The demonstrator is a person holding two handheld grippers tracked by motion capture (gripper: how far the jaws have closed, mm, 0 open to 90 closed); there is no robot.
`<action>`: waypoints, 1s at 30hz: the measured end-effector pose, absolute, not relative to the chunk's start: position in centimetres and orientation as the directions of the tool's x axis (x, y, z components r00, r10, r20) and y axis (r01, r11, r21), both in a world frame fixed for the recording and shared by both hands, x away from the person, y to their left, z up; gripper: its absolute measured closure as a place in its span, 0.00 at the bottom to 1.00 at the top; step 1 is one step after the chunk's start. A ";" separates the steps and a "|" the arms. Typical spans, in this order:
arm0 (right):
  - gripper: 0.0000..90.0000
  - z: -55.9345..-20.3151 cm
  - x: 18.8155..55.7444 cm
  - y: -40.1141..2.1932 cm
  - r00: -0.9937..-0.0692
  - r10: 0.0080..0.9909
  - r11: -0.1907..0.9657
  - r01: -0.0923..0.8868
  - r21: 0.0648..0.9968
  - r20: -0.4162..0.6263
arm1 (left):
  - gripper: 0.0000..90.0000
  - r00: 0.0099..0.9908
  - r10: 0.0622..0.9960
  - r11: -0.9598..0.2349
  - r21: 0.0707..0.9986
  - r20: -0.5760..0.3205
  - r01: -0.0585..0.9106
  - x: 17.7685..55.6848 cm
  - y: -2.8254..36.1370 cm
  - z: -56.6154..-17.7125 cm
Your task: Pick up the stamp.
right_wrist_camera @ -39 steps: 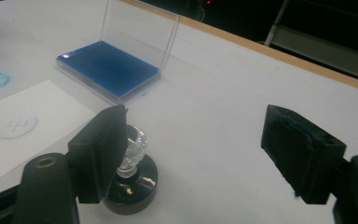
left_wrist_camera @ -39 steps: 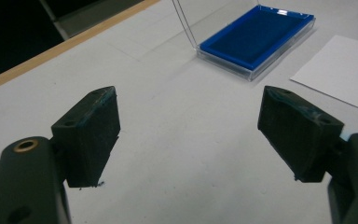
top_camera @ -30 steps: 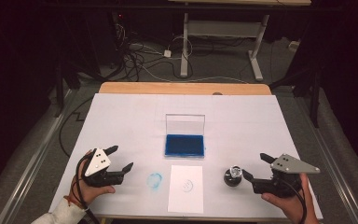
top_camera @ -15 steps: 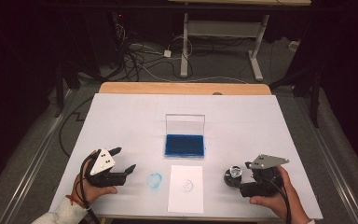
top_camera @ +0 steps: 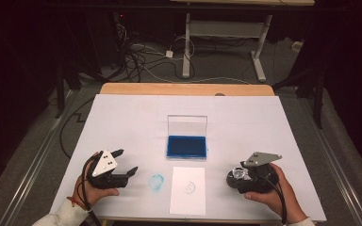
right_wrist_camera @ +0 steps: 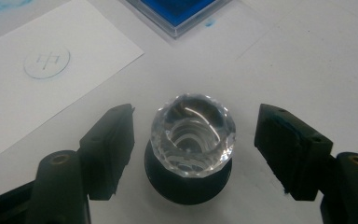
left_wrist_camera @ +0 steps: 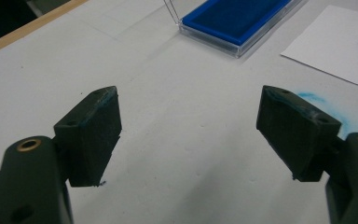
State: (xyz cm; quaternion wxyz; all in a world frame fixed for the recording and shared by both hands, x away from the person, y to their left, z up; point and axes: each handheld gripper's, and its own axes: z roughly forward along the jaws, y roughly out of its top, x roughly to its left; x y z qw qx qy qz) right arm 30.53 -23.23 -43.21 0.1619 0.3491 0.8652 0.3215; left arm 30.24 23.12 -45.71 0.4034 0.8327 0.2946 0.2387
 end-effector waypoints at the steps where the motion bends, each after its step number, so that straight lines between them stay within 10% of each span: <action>1: 0.31 -43.2 30.5 -23.2 -0.703 0.709 0.553 0.504 0.663 -0.056 | 0.24 0.713 0.683 -0.501 0.813 0.159 0.298 30.3 23.1 -45.7; 30: 0.62 -43.2 30.5 -22.9 -0.717 0.693 0.580 0.489 0.652 -0.080 | 0.24 0.725 0.667 -0.531 0.792 0.173 0.300 30.3 22.9 -45.9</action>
